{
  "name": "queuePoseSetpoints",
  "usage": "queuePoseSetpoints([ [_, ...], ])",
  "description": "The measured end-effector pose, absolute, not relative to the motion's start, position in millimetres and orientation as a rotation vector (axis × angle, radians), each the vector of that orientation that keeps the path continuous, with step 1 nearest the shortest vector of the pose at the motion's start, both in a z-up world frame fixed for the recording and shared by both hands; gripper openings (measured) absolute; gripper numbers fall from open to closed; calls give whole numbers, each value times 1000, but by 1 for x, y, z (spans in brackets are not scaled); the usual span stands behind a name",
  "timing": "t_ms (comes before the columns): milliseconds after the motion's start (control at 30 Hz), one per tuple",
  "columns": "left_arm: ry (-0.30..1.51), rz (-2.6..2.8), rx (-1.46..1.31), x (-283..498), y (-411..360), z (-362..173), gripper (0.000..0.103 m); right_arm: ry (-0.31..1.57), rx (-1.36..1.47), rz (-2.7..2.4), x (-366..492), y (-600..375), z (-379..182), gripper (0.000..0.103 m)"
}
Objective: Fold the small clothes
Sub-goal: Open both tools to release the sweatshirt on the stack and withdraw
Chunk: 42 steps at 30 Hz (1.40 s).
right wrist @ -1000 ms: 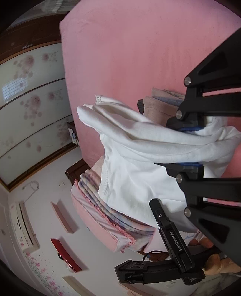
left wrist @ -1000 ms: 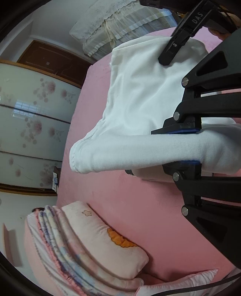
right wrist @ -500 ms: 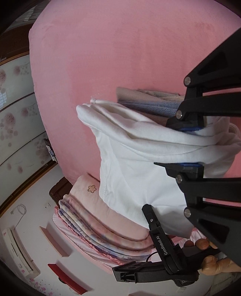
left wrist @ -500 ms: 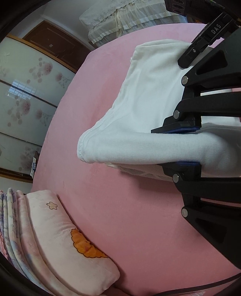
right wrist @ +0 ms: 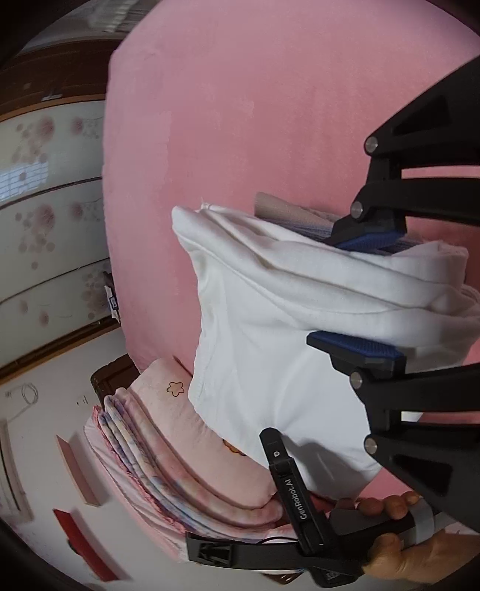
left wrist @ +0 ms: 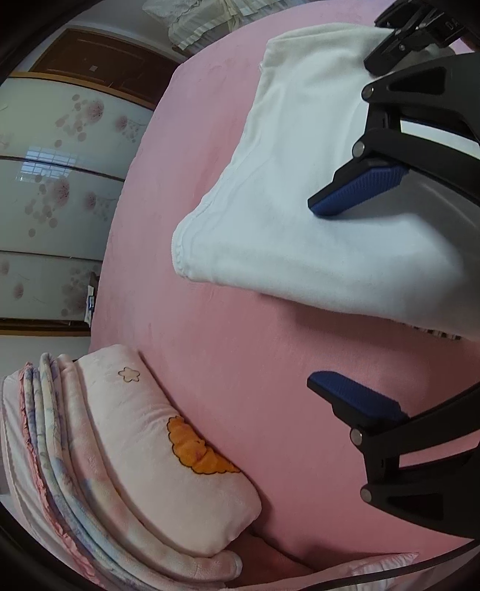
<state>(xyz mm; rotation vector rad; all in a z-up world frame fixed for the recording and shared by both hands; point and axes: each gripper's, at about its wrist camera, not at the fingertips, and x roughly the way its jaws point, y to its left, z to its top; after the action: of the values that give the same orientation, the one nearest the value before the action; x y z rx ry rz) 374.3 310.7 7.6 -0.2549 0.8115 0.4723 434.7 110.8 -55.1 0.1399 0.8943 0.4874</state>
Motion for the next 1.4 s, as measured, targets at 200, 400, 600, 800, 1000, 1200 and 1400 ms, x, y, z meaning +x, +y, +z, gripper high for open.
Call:
queuePoseSetpoints([
  [200,773,516,-245,373,313,-1,101,856,110,452,433,107,-62,57],
  [400,764,538,-268,370,308,4,103,834,132,437,429,94,-57,60],
  [600,795,594,-269,361,306,20,103,815,29,382,420,88,-39,60],
  [800,775,595,-245,343,288,43,103,821,19,349,406,75,-25,60],
  [1000,752,518,-221,313,249,75,103,814,14,292,386,44,-5,60],
  [1200,746,462,-208,281,203,102,103,801,44,252,359,1,22,62],
  [1400,799,407,-221,248,154,121,103,815,44,204,322,-40,44,62],
])
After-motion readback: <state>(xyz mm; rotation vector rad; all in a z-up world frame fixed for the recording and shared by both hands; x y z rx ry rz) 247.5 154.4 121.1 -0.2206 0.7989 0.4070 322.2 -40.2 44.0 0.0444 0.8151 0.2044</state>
